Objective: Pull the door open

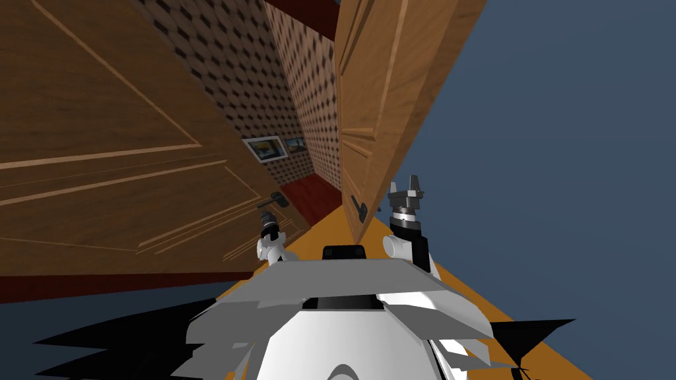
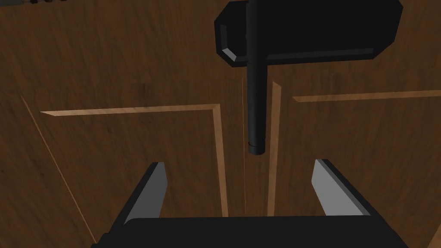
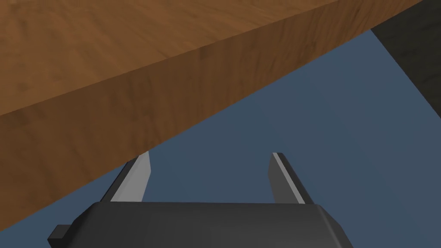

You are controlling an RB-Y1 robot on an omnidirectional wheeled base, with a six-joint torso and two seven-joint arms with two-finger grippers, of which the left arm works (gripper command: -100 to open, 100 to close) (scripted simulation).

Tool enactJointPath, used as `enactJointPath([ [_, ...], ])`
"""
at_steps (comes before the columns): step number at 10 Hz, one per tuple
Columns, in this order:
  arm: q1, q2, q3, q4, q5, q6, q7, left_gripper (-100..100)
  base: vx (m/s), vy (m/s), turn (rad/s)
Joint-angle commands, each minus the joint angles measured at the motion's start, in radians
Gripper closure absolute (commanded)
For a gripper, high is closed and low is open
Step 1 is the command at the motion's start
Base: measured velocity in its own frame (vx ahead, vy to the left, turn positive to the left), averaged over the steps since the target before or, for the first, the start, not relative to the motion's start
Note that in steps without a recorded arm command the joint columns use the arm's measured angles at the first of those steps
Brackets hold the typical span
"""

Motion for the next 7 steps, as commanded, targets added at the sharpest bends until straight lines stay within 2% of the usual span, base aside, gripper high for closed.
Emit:
enactJointPath([
  [1,-0.019,-0.009,0.029,0.029,-0.023,0.002,0.015,-100,0.044,0.071,-0.121],
  [2,-0.014,-0.003,0.023,0.026,-0.011,-0.003,0.005,-100,0.014,0.029,-0.037],
  [4,-0.006,0.05,0.075,0.059,0.015,-0.013,-0.013,-100,0.061,0.032,-0.264],
  [5,-0.004,0.063,0.089,0.067,0.022,-0.015,-0.018,-100,0.064,0.064,-0.268],
  [6,0.002,0.087,0.121,0.086,0.039,-0.02,-0.029,-100,0.075,0.078,-0.355],
  [7,0.005,0.099,0.138,0.096,0.048,-0.023,-0.036,-100,0.061,0.075,-0.282],
])
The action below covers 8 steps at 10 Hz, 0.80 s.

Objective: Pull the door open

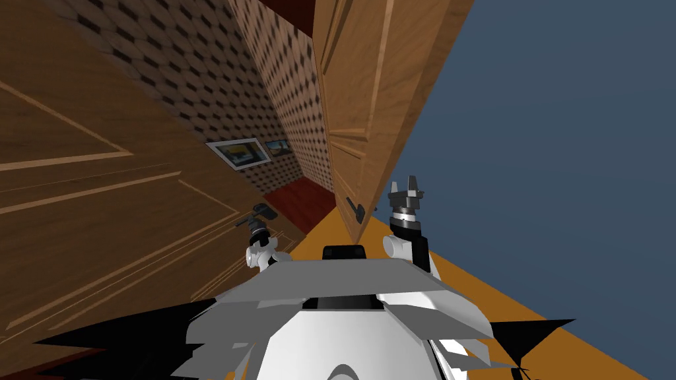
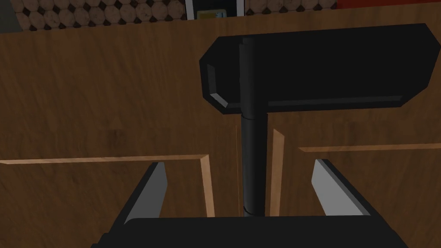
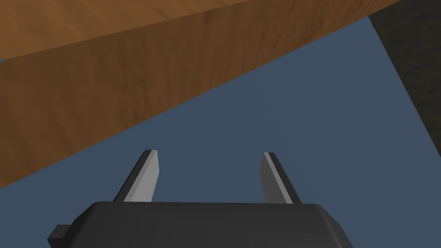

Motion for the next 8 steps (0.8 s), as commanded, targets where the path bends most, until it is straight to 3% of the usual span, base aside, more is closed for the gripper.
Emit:
enactJointPath([
  [1,0.016,0.021,0.041,0.012,0.022,-0.005,-0.012,-100,0.074,0.107,-0.352],
  [3,0.024,0.044,0.087,0.039,0.047,-0.012,-0.028,-100,0.06,0.127,-0.333],
  [5,0.03,0.059,0.121,0.058,0.065,-0.017,-0.04,-100,0.011,0.101,-0.162],
  [7,0.029,0.06,0.12,0.058,0.064,-0.015,-0.04,-100,-0.018,0.089,-0.067],
  [8,0.029,0.06,0.12,0.058,0.064,-0.015,-0.04,100,-0.004,-0.003,0.015],
])
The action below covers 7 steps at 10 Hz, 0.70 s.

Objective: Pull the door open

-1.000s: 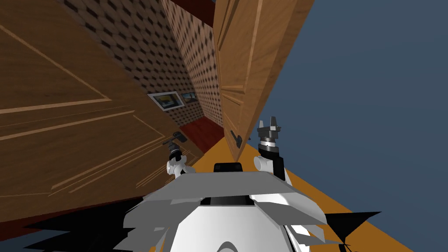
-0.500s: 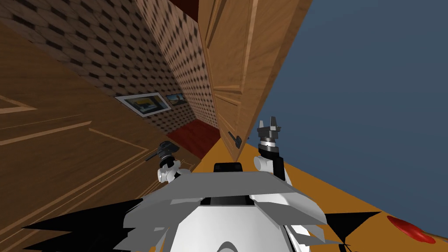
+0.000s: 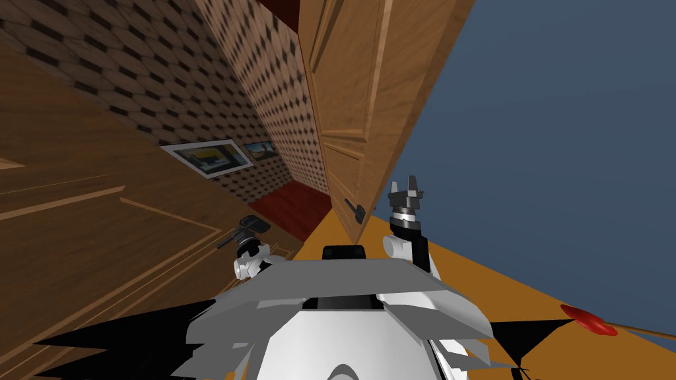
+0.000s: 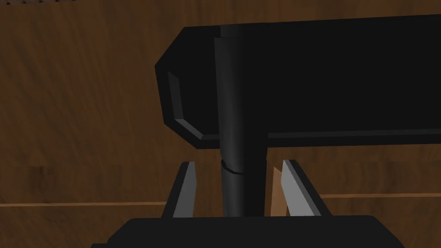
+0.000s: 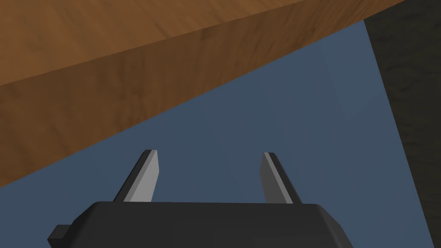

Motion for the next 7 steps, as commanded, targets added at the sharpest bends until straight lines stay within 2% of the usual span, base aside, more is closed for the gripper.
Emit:
enactJointPath([
  [1,0.0,0.0,-0.001,0.0,0.0,0.001,0.001,100,0.003,-0.019,0.012],
  [5,0.0,0.0,-0.001,0.0,0.0,0.001,0.001,100,0.002,-0.005,0.002],
  [7,0.0,0.006,-0.026,0.011,0.005,0.006,0.006,100,-0.099,-0.11,0.006],
])
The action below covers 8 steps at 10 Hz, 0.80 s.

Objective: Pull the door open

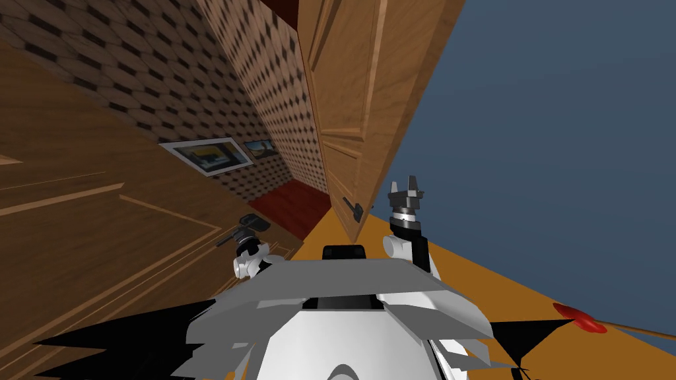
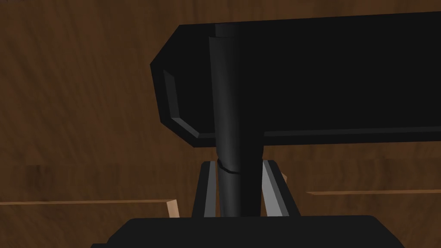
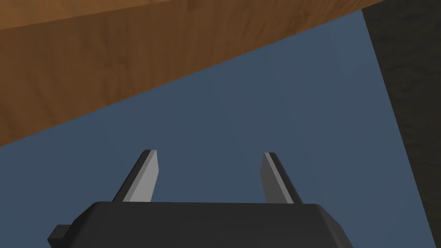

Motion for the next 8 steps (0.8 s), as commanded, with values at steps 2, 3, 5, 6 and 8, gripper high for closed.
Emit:
enactJointPath([
  [2,0.0,0.0,-0.043,0.018,0.006,0.004,0.007,100,-0.148,-0.102,-0.009],
  [3,0.0,0.002,-0.053,0.022,0.007,0.005,0.009,100,-0.174,-0.09,-0.013],
  [5,-0.001,0.006,-0.073,0.03,0.011,0.008,0.012,100,-0.122,-0.056,-0.019],
  [6,-0.002,0.01,-0.094,0.037,0.014,0.011,0.016,100,-0.135,-0.029,-0.007],
  [8,-0.004,0.017,-0.125,0.048,0.019,0.015,0.021,100,-0.144,-0.001,-0.026],
])
